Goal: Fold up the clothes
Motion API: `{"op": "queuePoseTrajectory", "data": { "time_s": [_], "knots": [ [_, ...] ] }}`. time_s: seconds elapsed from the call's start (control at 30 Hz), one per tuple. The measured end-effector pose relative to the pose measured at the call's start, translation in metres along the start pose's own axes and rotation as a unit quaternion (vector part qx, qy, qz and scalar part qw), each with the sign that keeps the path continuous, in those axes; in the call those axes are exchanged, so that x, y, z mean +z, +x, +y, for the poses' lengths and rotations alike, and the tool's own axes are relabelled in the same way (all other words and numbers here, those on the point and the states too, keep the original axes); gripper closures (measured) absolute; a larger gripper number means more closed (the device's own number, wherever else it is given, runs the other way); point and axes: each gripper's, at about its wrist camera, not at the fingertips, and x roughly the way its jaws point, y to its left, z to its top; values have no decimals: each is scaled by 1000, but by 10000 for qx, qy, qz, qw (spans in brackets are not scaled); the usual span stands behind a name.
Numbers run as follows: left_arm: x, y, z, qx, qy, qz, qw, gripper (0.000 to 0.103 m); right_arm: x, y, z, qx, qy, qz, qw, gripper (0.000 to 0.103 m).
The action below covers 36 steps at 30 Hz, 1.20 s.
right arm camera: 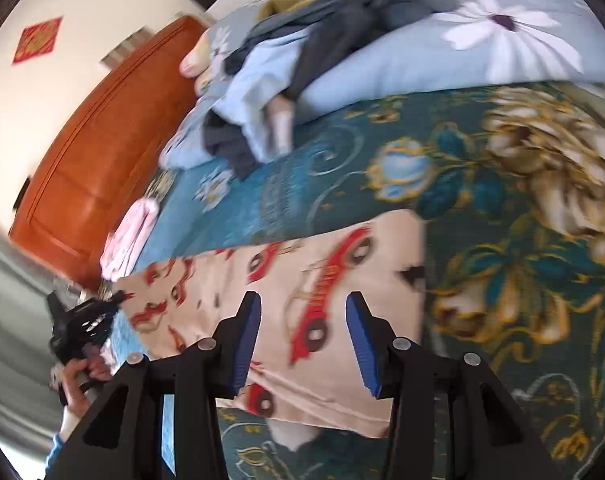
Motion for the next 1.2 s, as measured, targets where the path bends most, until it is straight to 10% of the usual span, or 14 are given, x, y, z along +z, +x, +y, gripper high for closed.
{"op": "queuePoseTrajectory", "data": {
  "time_s": [0.3, 0.73, 1.2],
  "knots": [
    [-58, 4, -172, -1888, 1260, 702, 9714, 96, -5, -11, -50, 78, 963, -176, 9952, 57],
    [-220, 69, -224, -1532, 2115, 2497, 9325, 96, -26, -27, -76, 167, 1196, -255, 9924, 57],
    [-226, 76, -203, -1109, 1964, 3477, 9101, 82, -17, -13, -40, 602, 568, -57, 9966, 48]
  ]
}}
